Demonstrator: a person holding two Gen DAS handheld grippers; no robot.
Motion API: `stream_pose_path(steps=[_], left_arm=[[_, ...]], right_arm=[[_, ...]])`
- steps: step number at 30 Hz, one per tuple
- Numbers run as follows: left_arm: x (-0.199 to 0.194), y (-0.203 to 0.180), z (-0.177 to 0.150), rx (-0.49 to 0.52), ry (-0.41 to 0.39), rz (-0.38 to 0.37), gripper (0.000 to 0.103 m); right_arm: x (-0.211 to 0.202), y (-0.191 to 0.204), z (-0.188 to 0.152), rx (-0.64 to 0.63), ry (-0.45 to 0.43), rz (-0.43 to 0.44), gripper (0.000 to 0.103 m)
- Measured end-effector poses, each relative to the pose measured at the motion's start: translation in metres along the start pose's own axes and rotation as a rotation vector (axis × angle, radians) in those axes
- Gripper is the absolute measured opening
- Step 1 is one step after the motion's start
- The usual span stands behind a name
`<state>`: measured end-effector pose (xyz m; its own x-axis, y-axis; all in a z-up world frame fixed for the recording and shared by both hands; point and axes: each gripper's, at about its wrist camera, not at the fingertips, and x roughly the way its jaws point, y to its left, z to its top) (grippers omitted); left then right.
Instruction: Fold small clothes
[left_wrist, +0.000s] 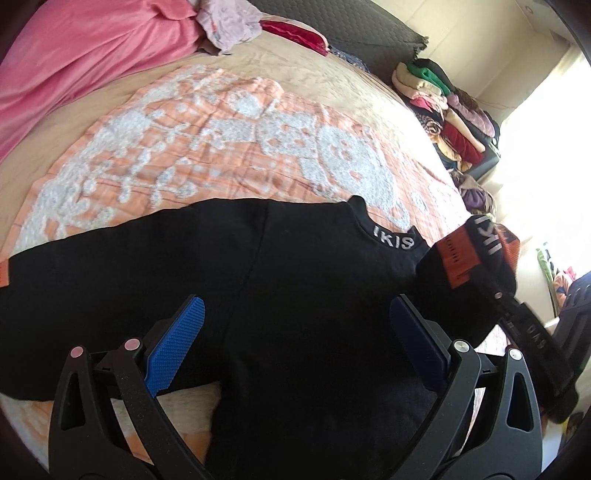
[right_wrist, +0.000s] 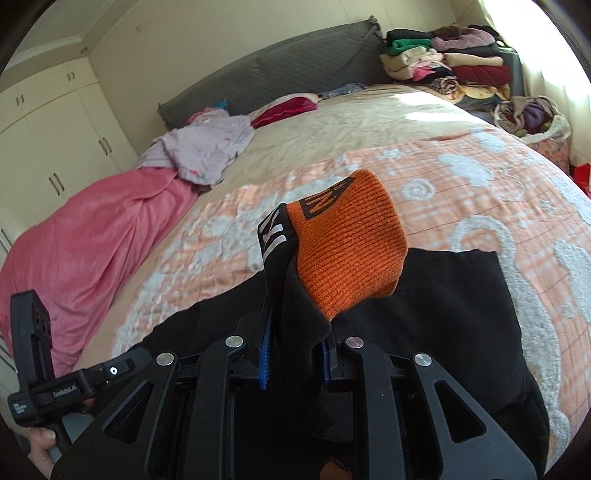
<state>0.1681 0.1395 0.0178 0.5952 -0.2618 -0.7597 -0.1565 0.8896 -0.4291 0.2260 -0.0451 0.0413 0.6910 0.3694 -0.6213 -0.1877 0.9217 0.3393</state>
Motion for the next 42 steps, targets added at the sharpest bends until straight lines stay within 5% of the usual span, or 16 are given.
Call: stream_pose_path(steps=[3,5,11,18,24,32,36,42], left_arm=[[-0.002,0.012,0.001,-0.029,0.003,-0.013,0.094],[-0.002,0.017,0.001,-0.038,0.005,-0.018,0.094],[0.002,0.033,-0.001,-0.107,0.018,-0.066,0.094],[0.01,0.03,-0.009,-0.133,0.043,-0.146,0.093],[0.019,0.012,-0.017,-0.118,0.061,-0.209,0.065],[0.055,-0.006,-0.025,-0.083,0.119,-0.058,0.064],[0.059,-0.018,-0.029,-0.005,0.076,0.007,0.01],[0.038,-0.03,-0.03,0.128,0.013,0.021,0.005]], right_arm=[[0.01,0.01,-0.007,-0.039,0.029,-0.003,0.027],[0.014,0.017,-0.012,-0.063,0.042,0.011,0.044],[0.006,0.038,-0.025,-0.183,0.051,0.082,0.055],[-0.005,0.016,-0.028,-0.117,0.06,0.06,0.062],[-0.02,-0.027,-0.033,-0.019,0.053,-0.017,0.062],[-0.042,-0.086,-0.044,0.107,0.035,-0.099,0.065],[-0.048,-0.109,-0.052,0.152,0.036,-0.147,0.065],[-0.055,-0.132,-0.059,0.194,0.034,-0.208,0.065]])
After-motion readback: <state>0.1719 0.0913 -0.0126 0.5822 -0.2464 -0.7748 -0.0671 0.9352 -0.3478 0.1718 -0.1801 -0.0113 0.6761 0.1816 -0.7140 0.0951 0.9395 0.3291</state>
